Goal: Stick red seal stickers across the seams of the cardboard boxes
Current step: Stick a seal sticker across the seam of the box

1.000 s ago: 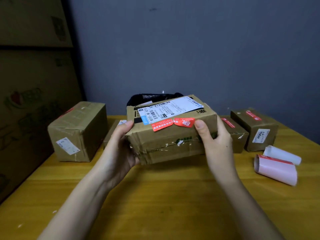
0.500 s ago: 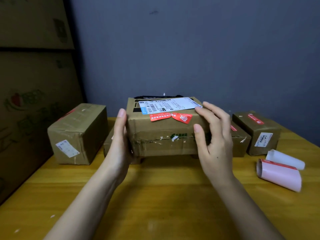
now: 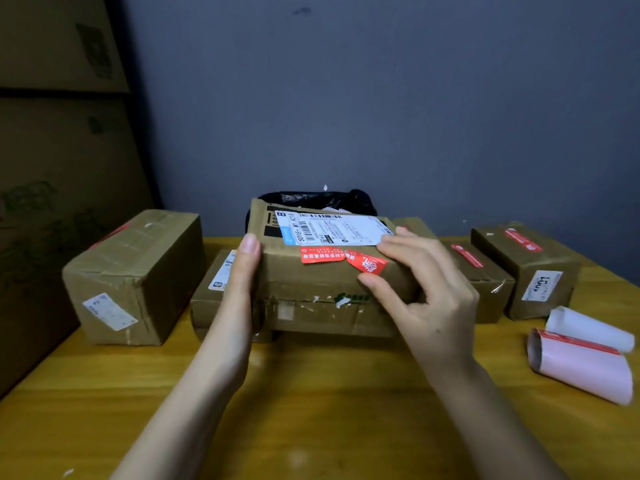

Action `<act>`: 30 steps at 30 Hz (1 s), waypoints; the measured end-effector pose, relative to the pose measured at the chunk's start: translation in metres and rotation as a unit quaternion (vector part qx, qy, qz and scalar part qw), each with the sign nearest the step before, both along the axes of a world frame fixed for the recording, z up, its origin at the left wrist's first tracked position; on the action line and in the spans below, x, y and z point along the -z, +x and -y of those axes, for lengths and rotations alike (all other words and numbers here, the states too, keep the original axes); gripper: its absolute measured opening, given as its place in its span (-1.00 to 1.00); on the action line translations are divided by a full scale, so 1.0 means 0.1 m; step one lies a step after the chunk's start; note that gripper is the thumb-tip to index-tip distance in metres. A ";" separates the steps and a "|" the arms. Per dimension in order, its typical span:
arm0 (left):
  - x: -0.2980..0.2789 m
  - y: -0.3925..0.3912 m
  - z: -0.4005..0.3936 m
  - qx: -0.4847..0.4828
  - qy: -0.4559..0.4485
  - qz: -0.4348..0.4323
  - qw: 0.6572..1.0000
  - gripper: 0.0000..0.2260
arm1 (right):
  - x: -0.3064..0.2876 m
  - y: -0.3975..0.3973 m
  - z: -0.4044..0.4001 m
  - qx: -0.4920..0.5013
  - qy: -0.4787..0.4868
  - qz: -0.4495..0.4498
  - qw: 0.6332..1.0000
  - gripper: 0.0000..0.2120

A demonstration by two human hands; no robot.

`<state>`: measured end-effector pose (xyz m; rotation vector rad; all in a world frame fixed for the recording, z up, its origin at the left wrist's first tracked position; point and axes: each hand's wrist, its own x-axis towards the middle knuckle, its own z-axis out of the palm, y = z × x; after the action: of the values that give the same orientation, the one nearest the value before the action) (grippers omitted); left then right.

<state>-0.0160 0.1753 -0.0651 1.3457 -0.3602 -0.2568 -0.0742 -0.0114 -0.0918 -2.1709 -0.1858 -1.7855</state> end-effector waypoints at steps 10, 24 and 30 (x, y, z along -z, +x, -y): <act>0.20 0.02 0.03 0.003 -0.045 0.028 0.999 -0.60 | 0.10 -0.08 0.07 0.074 -0.090 0.014 0.993 -0.67; 0.29 0.03 0.02 -0.019 -0.071 0.001 0.997 -0.50 | 0.18 -0.06 -0.07 0.028 -0.071 -0.021 0.997 -0.73; 0.32 0.03 0.03 -0.021 -0.063 -0.009 0.998 -0.57 | 0.20 -0.08 -0.06 0.051 -0.105 0.023 0.993 -0.81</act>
<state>-0.0133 0.1722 -0.0976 1.2255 -0.3280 -0.2075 -0.0818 -0.0054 -0.1114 -2.3216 -0.2887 -1.9518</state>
